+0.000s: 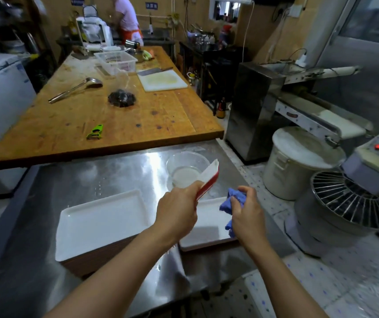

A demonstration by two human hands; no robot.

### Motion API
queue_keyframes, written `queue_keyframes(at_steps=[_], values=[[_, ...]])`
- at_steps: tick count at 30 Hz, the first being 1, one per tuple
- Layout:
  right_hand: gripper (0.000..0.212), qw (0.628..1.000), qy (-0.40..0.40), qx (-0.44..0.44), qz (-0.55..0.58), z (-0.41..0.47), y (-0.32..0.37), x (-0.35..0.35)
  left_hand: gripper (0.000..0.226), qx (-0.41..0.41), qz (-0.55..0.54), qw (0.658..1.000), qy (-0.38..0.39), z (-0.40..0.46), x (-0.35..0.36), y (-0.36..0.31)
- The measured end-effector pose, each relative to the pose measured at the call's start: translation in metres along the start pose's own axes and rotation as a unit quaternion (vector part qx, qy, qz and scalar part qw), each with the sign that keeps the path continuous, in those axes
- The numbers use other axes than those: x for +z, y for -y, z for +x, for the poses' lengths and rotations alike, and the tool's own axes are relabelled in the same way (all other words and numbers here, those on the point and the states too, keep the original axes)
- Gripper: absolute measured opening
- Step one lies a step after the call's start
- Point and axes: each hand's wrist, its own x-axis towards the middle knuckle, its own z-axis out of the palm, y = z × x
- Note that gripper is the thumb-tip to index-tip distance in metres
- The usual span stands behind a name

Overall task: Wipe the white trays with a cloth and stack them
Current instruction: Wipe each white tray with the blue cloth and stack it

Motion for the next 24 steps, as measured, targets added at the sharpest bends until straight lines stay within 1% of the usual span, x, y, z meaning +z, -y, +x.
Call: queue_keyframes(at_steps=[1, 3, 6, 9, 13, 20, 24], values=[[0.011, 1.0, -0.008, 0.015, 0.0, 0.0, -0.006, -0.003, 0.044, 0.009, 0.052, 0.998, 0.016, 0.0, 0.011, -0.003], [0.009, 0.999, -0.016, 0.032, -0.012, -0.002, -0.018, -0.009, 0.053, 0.033, 0.107, 0.992, 0.052, 0.001, 0.029, -0.006], [0.007, 0.999, -0.016, 0.052, 0.0, 0.0, -0.038, -0.022, 0.048, 0.073, 0.169, 0.977, 0.109, 0.006, 0.064, -0.013], [0.007, 0.998, -0.016, 0.06, 0.01, 0.003, -0.055, -0.03, 0.041, 0.066, 0.206, 0.965, 0.147, 0.01, 0.095, -0.018], [0.008, 0.998, -0.021, 0.064, -0.016, 0.009, -0.073, -0.034, 0.034, 0.059, 0.233, 0.955, 0.175, 0.013, 0.128, -0.018], [0.007, 0.996, -0.012, 0.082, 0.021, 0.016, -0.087, -0.033, 0.026, 0.052, 0.241, 0.949, 0.198, 0.009, 0.159, -0.021], [0.006, 0.996, -0.01, 0.086, 0.018, 0.018, -0.091, -0.034, 0.029, 0.05, 0.234, 0.948, 0.209, 0.008, 0.168, -0.019]])
